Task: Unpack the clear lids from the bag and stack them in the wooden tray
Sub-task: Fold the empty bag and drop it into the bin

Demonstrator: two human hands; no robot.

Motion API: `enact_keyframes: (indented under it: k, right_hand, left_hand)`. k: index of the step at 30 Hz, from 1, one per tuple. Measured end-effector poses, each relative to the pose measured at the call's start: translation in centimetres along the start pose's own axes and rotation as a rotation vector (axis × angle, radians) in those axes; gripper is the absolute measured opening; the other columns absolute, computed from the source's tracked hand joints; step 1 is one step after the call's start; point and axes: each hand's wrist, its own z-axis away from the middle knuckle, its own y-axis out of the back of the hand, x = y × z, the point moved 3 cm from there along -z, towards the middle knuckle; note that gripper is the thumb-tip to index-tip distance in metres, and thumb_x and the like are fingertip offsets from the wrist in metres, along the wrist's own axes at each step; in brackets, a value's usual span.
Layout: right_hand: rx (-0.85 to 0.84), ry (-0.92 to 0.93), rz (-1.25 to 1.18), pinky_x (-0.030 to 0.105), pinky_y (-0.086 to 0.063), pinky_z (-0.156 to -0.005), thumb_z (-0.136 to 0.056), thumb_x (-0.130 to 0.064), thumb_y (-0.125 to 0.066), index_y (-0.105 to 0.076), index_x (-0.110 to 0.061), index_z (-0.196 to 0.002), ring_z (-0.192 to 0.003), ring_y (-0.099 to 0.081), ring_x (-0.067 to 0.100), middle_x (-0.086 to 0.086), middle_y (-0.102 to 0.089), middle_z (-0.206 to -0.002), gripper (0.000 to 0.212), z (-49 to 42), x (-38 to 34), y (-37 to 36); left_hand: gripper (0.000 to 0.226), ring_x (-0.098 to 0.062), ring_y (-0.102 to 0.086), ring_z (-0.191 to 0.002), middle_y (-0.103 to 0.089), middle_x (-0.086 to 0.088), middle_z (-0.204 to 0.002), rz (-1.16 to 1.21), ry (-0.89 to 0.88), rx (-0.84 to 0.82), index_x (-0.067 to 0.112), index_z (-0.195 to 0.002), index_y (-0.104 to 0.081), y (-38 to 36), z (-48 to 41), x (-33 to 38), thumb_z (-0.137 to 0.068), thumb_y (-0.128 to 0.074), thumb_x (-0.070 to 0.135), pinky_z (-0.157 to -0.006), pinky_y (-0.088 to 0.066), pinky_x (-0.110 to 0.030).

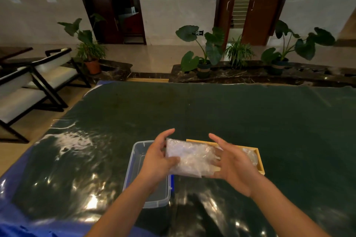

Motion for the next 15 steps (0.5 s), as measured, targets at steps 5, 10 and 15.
enact_keyframes:
  k: [5,10,15]
  right_hand:
    - [0.228,0.009,0.179,0.037,-0.061,-0.069,-0.079,-0.002,-0.079,-0.063,-0.003,-0.122,-0.092,-0.076,0.028,0.013,-0.077,-0.106,0.046,-0.4,1.8,-0.3]
    - [0.377,0.205,0.229,0.028,-0.058,-0.059,-0.078,0.010,-0.076,-0.069,0.002,-0.105,-0.081,-0.076,0.028,0.015,-0.078,-0.092,0.029,-0.4,1.5,0.2]
    - [0.261,0.177,0.215,0.042,-0.062,-0.069,-0.078,-0.005,-0.081,-0.069,-0.011,-0.111,-0.093,-0.074,0.031,0.012,-0.077,-0.102,0.035,0.0,1.1,0.3]
  left_hand:
    - [0.089,-0.013,-0.074,-0.102,-0.070,-0.002,-0.118,0.084,-0.057,0.036,0.053,-0.128,-0.058,-0.5,0.5,0.1,-0.075,-0.075,-0.017,-0.071,-0.063,-0.032]
    - [0.078,-0.029,-0.073,-0.107,-0.070,-0.007,-0.123,0.247,0.162,-0.050,0.034,-0.140,-0.048,-0.7,1.0,-1.3,-0.080,-0.079,-0.006,-0.079,-0.064,-0.044]
    - [0.034,-0.032,-0.079,-0.077,-0.080,-0.015,-0.092,0.182,0.195,-0.047,0.013,-0.118,-0.062,-1.1,1.7,-1.1,-0.091,-0.067,-0.007,-0.062,-0.063,-0.031]
